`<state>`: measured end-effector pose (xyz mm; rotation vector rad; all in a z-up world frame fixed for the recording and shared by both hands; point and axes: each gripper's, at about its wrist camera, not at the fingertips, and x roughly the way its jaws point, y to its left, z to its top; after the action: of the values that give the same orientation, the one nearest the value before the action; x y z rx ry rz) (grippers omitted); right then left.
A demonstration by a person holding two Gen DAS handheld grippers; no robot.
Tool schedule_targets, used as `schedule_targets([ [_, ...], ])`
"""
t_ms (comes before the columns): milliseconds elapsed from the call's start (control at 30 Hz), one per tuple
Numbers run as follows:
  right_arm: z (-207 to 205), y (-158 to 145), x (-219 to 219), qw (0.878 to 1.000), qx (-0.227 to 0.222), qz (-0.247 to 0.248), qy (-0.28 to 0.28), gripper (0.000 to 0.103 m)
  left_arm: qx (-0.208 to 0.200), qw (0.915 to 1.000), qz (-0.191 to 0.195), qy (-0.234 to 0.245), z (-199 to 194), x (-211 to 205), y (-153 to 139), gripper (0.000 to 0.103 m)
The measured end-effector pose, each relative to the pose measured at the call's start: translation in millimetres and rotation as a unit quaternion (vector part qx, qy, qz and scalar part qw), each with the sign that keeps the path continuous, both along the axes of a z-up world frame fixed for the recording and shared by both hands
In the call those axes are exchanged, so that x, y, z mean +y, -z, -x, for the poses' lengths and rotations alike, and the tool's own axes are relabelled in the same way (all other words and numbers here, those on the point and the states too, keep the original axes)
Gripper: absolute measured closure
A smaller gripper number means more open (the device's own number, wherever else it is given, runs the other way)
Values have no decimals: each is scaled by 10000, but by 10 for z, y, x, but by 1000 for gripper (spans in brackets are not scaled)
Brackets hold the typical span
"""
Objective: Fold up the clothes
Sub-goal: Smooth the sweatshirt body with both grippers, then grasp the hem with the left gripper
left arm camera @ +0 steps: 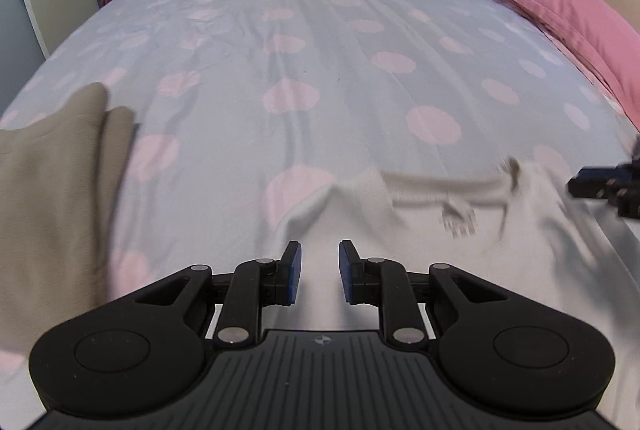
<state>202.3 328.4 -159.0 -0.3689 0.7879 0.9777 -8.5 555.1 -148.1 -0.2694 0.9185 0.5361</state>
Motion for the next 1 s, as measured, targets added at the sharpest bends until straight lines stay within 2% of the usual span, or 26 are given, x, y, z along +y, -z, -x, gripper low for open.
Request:
schedule_targets([
  [167,259,-224,-666,9996,-19,287,-53,63,213,9996,-163,45,661,-202,-302,82],
  [300,460,-291,-1264,9987,58,497,109,61,526,9982,-243,-118,1197,-350,-452,77],
  [433,638,-248,-1744,9973,215,592,381,57,763,9966,-118,-305,1699,-525,-495,67],
  [500,726,-219,-1974,9962,297,631,522,51,797,9960,-15,-400,1927,-622,-468,60],
  [733,1028,-108,-2745,9903,581,780,994,50,1179,9889,561,-702,2513,-926,-177,60],
  [867,1163,32,-2889,9867,720,977,1083,50,1420,9835,822,-767,2767,-1057,17,60],
  [1000,1297,171,-3033,9824,859,1174,1170,51,1407,9816,1012,-805,2953,-1121,95,59],
])
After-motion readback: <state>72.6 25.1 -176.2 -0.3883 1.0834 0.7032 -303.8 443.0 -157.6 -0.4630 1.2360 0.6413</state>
